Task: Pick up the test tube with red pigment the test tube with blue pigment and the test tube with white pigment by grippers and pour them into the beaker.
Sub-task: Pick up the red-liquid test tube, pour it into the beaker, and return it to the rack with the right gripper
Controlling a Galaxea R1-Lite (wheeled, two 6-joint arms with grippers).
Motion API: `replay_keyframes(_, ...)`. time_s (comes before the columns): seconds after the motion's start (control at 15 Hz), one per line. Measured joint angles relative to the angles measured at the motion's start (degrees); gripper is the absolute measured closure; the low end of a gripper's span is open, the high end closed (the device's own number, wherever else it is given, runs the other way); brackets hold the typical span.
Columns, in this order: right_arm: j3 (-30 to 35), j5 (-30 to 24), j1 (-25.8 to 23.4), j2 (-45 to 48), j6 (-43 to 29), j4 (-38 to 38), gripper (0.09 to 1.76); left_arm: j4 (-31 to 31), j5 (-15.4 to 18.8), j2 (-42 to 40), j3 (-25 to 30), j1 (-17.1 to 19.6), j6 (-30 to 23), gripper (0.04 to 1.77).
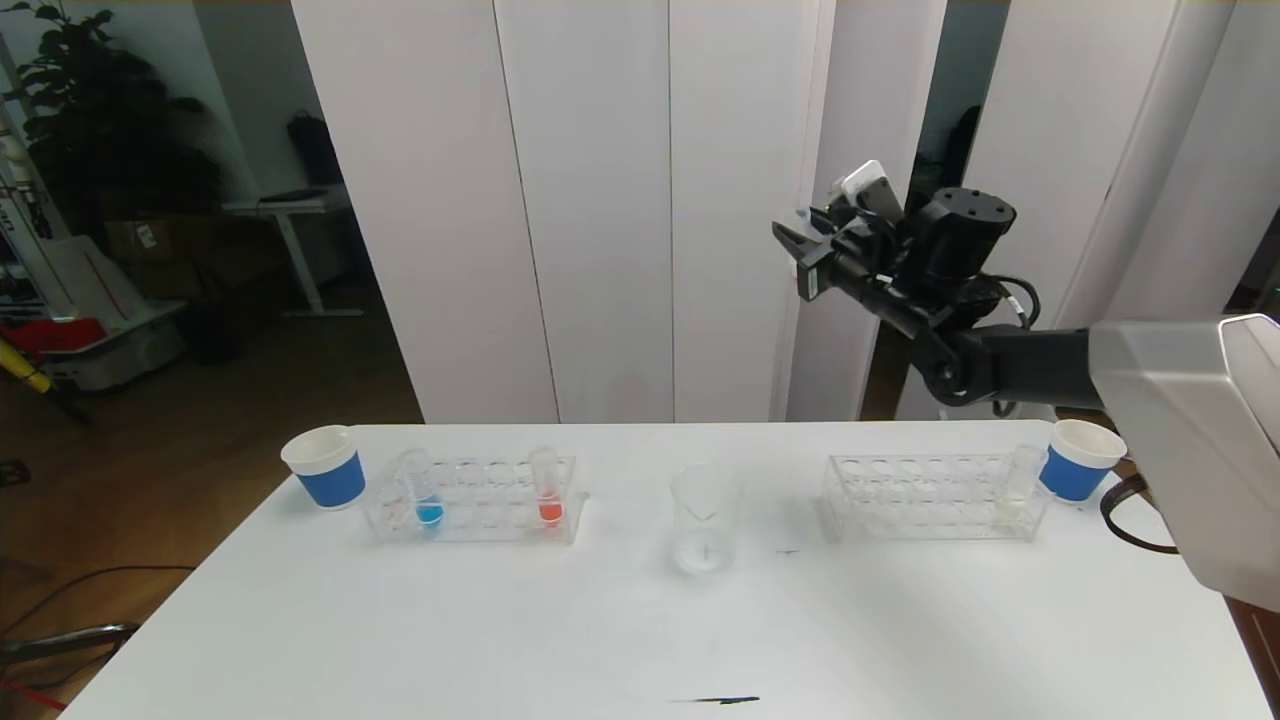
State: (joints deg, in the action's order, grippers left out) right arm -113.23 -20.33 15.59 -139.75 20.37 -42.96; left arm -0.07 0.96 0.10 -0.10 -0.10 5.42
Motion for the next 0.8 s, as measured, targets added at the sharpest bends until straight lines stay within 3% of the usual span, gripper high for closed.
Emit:
replay_keyframes(0.53,0.1,-21.1,-0.9,-2.7,0.3,-3.1,1.27,0.0,0.0,0.0,0.0,0.0,0.0,0.06)
replay_keyframes(0.8,0.1,-25.2,0.0,-6.1,1.1,-8.2,1.27,0.0,0.0,0.0,0.0,0.0,0.0,0.06)
